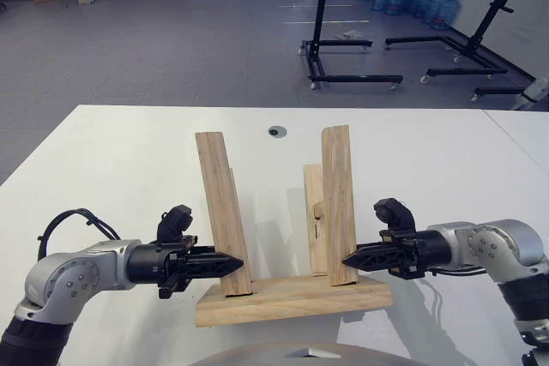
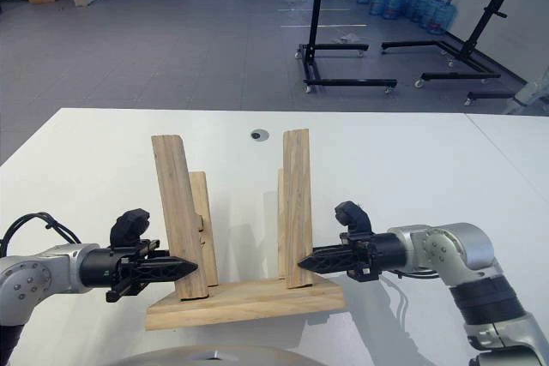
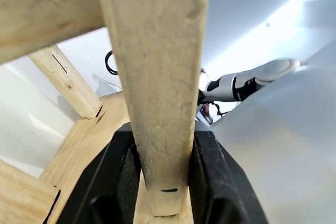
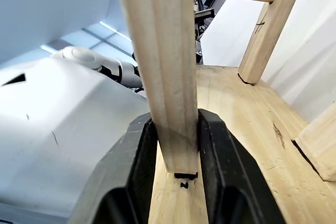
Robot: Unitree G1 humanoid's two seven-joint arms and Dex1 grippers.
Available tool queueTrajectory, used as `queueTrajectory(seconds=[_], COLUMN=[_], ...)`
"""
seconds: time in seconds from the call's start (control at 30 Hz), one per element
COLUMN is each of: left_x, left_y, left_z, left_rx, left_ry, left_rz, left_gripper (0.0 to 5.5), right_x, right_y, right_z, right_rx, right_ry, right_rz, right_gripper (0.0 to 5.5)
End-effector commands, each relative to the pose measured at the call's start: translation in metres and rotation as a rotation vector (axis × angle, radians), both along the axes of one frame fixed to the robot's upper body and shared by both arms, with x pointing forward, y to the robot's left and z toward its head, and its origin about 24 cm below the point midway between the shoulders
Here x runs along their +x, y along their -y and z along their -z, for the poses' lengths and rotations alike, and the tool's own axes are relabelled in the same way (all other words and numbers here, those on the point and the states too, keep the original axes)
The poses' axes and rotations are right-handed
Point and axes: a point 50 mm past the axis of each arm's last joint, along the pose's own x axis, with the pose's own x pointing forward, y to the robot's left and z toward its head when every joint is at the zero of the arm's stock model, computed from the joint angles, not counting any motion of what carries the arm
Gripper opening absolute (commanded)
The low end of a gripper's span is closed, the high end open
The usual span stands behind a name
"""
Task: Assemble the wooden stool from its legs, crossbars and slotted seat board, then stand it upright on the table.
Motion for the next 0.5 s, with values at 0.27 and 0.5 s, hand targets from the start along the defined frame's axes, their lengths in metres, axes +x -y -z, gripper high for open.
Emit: queueTrajectory(seconds=[0.27, 0.5], left_x=[0.022, 0.029], left_y=[-0.004, -0.009], left_z=[0.024, 0.019], left_rx=[0.028, 0.025], left_ry=[-0.162, -0.133], left_rz=[-0.169, -0.178], left_gripper=[1.66, 2.6], right_x=[-0.008, 0.009], right_y=[-0.012, -0.007], right_z=[0.015, 0.014], right_rx=[-0.005, -0.03], right_ry=[-0.14, -0.151], right_rz=[-0.006, 0.056], right_gripper=[1.03, 2.15])
